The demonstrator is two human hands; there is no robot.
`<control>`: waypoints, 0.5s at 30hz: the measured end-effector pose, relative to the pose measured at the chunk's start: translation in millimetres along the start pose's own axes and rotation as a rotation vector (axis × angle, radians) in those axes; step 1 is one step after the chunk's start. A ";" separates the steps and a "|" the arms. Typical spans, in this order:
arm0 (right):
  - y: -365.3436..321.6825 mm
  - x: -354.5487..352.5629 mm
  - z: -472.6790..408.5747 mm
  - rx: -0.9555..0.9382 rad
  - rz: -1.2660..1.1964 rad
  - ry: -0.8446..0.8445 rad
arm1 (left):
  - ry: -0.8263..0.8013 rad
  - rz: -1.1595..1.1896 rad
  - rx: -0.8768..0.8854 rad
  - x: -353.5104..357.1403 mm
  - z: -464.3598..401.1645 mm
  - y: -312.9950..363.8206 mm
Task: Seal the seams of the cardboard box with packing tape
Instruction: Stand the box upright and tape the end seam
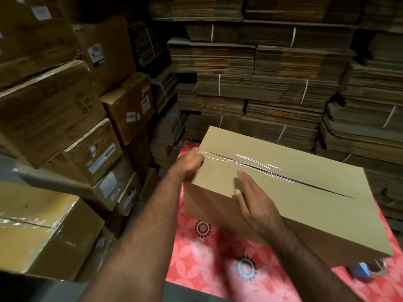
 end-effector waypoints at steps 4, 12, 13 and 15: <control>-1.1 -1.9 2.0 -0.006 0.000 0.002 | 0.019 0.185 0.021 -0.5 -5.8 16.6; 4.1 -2.2 0.1 -0.009 -0.025 -0.005 | 0.025 0.470 -0.156 5.5 -50.2 -15.2; 3.9 -2.2 -0.3 -0.009 -0.027 -0.008 | 0.027 0.491 -0.132 5.2 -57.6 -18.6; 2.3 -3.5 -1.0 -0.003 -0.053 -0.018 | 0.015 0.458 -0.113 1.3 -39.0 1.5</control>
Point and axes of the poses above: each hand's wrist, its own z-axis away from the middle knuckle, its own x-axis out of the palm, y = z × x, the point moved 6 cm from there along -z, towards the middle knuckle, and after that the axes turned 10 degrees about z, right-handed, at the moved point
